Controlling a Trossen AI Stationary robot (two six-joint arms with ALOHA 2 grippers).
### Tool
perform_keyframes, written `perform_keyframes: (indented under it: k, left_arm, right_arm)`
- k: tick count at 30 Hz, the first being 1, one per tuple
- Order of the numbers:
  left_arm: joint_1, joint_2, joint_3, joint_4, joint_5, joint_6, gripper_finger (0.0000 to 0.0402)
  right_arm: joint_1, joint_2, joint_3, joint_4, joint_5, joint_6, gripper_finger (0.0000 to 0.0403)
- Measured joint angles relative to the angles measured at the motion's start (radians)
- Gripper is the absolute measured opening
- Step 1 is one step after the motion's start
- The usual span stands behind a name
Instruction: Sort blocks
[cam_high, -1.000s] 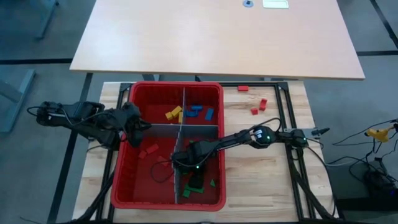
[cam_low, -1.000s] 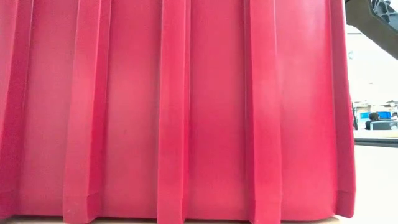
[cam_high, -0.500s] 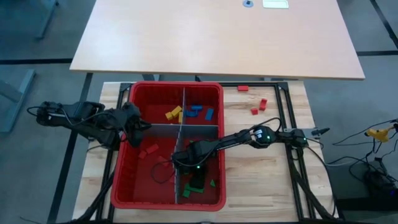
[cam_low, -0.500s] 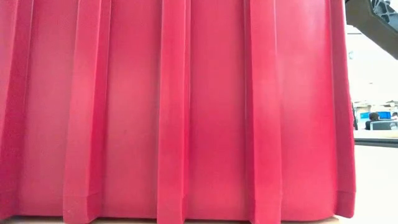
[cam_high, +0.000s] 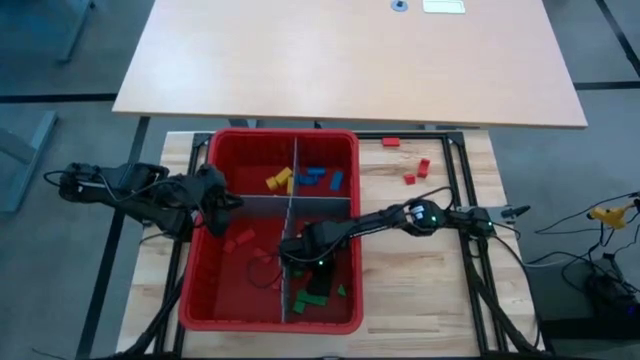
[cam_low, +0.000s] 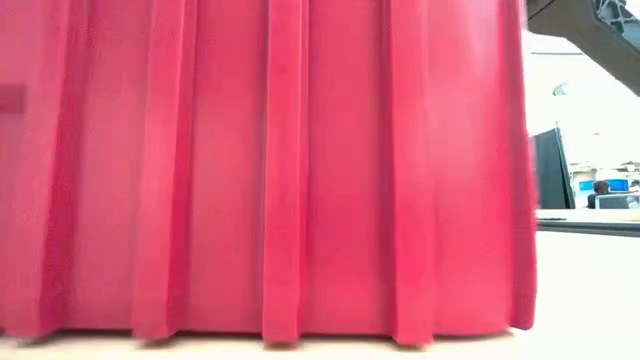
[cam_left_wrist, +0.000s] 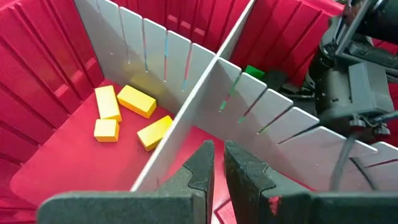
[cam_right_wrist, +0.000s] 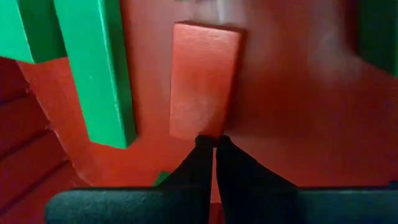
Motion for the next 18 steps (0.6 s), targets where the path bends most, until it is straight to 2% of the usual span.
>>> perform_keyframes:
  k: [11, 18]
  left_arm:
    - [0.0, 0.0, -0.001, 0.0, 0.0, 0.0, 0.0024]
    - [0.0, 0.0, -0.001, 0.001, 0.0, 0.0, 0.0024]
  right_arm:
    - [-0.003, -0.028, 0.012, -0.005, -0.001, 0.004, 0.0]
    - [0.001, -0.063, 0.014, 0.052, -0.009, -0.011, 0.001]
